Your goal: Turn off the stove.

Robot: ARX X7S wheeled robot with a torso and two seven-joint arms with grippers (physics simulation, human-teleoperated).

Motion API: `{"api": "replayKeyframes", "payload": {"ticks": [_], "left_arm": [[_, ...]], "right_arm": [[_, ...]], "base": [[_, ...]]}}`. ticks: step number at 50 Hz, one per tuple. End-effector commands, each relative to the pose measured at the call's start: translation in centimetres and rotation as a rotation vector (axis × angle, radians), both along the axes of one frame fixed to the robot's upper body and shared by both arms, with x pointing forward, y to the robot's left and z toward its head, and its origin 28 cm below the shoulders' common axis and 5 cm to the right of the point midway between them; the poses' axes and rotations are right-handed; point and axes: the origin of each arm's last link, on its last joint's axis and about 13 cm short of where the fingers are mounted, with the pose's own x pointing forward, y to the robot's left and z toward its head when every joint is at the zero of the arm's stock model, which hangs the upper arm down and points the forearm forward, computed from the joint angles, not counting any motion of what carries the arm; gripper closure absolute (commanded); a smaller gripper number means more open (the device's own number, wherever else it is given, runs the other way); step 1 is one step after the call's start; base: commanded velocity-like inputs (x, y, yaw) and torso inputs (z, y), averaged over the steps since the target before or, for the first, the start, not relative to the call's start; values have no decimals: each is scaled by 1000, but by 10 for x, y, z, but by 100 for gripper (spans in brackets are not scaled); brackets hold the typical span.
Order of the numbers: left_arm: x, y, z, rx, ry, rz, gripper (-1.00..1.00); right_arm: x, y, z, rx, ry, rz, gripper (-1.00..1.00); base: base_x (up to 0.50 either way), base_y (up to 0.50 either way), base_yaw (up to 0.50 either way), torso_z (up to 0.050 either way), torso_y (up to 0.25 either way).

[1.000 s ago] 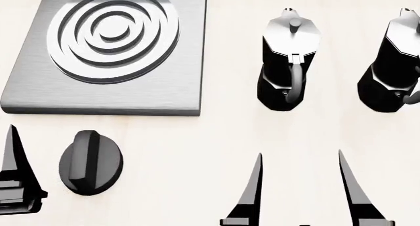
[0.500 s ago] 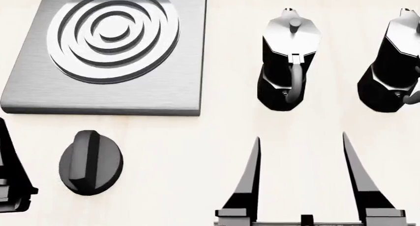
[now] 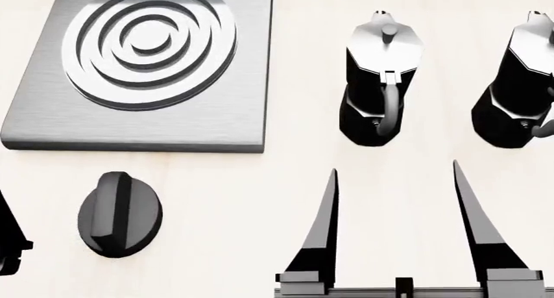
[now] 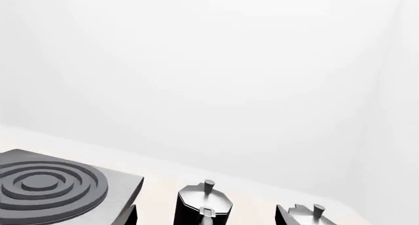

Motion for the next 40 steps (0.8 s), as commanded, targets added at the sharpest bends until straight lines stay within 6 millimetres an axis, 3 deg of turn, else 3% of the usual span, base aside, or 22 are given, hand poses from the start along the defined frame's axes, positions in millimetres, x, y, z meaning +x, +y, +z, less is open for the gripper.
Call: {"api": "replayKeyframes", "payload": {"ticks": [1,40], "left_arm": [[-2,2,6,-2,-33,-7,-100],[-7,3,31,-29,-106,-23,-100]], "right_arm": [[-2,-1,9,-14,-35,-15,-100],[-6,1,32,-43,-93,-4,-100]], "base": [[0,0,0,0,0],[0,0,0,0,0]]}}
